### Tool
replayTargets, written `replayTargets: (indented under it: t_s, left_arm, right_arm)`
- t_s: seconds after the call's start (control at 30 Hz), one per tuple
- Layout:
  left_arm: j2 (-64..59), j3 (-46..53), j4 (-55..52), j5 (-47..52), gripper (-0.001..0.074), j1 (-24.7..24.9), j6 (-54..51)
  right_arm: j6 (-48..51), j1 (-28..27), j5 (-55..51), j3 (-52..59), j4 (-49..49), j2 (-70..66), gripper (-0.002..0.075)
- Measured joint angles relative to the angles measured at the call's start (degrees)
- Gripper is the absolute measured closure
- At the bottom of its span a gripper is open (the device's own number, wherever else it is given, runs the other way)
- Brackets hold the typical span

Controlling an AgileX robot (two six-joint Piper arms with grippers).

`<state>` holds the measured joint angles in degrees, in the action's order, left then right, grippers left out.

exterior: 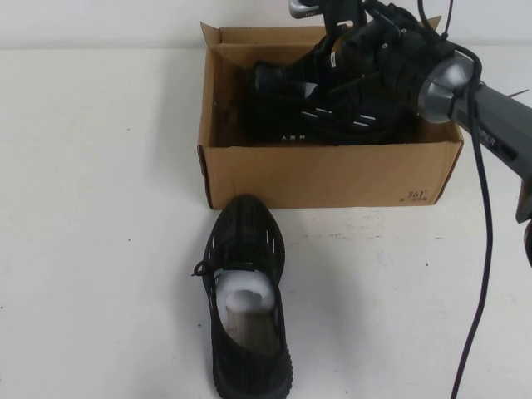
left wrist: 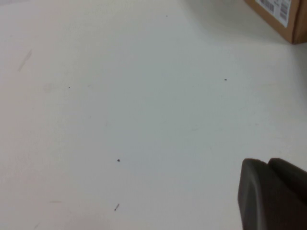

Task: Put shoes into padded shoe box

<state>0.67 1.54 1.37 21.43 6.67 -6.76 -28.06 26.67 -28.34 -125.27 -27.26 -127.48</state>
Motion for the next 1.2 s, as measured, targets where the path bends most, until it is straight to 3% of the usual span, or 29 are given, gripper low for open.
replayTargets:
  t_s: [0.23,0.5,0.6,0.83,0.93,1.0,1.2]
  left_arm:
    - [0.0,0.0,0.0,0.0,0.0739,0.0,0.0]
    - [0.0,0.0,0.0,0.0,0.0739,0.0,0.0]
    - [0.0,0.0,0.0,0.0,0.0739,0.0,0.0]
    - [0.0,0.0,0.0,0.0,0.0739,0.0,0.0]
    - [0.0,0.0,0.0,0.0,0.0739,0.0,0.0]
    - [0.0,0.0,0.0,0.0,0.0739,0.0,0.0]
    - [0.0,0.0,0.0,0.0,0.0739,0.0,0.0]
  right_arm:
    - [0.0,0.0,0.0,0.0,0.1,0.0,0.0703]
    - [-0.2,-0.1,0.0,0.0,0.4,0.0,0.0455]
    - [-0.2,0.0,-0.6,0.0,1.3,0.4,0.0398]
    - [-0.2,0.2,-11.0,0.0,8.7,6.8,0.0447]
    - [0.8,0.5,-19.5,0.0,9.7,11.2,0.0584]
    - [4.1,0.5,-25.5,0.0,10.6,14.3,0.0724]
    - [8.7,1.1,-40.2,0.0,11.0,21.6,0.0732]
